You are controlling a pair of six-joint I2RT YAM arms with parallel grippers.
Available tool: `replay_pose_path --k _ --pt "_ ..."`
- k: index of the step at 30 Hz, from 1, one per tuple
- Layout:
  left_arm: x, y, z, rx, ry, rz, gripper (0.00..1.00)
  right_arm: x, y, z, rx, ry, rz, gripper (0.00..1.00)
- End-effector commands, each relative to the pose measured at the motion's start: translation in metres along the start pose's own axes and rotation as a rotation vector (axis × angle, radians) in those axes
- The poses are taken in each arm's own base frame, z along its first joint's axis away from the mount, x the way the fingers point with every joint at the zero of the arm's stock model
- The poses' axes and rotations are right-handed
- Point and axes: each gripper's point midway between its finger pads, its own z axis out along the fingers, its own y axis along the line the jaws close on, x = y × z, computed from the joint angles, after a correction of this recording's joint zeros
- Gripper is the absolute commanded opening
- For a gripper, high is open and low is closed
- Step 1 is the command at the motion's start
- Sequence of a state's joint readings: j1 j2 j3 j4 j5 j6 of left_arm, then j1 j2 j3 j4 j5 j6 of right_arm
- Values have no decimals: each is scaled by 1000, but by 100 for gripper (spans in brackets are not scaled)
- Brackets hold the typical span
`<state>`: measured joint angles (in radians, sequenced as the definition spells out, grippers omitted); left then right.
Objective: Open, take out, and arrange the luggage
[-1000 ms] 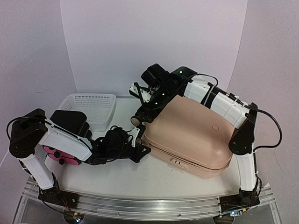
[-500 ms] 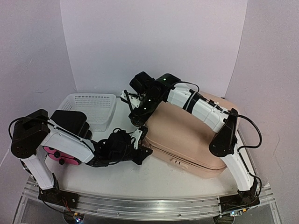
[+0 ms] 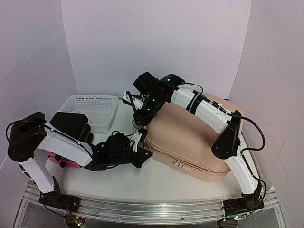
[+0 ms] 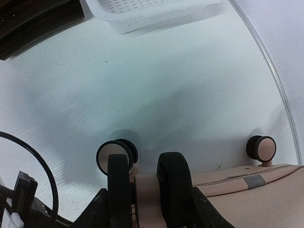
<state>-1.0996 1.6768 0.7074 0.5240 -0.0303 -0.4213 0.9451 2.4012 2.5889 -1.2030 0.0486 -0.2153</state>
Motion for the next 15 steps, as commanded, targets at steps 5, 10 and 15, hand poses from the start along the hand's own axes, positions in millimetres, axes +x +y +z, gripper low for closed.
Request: replay_pose_path --k 5,10,15 --pt "2 35 -27 -76 1 30 0 4 30 -40 -182 -30 -48 0" --pt "3 62 -37 -123 0 12 0 14 30 -53 -265 -36 -19 0" --pt "0 72 -43 -141 -11 29 0 30 41 -67 -351 -31 -67 0"
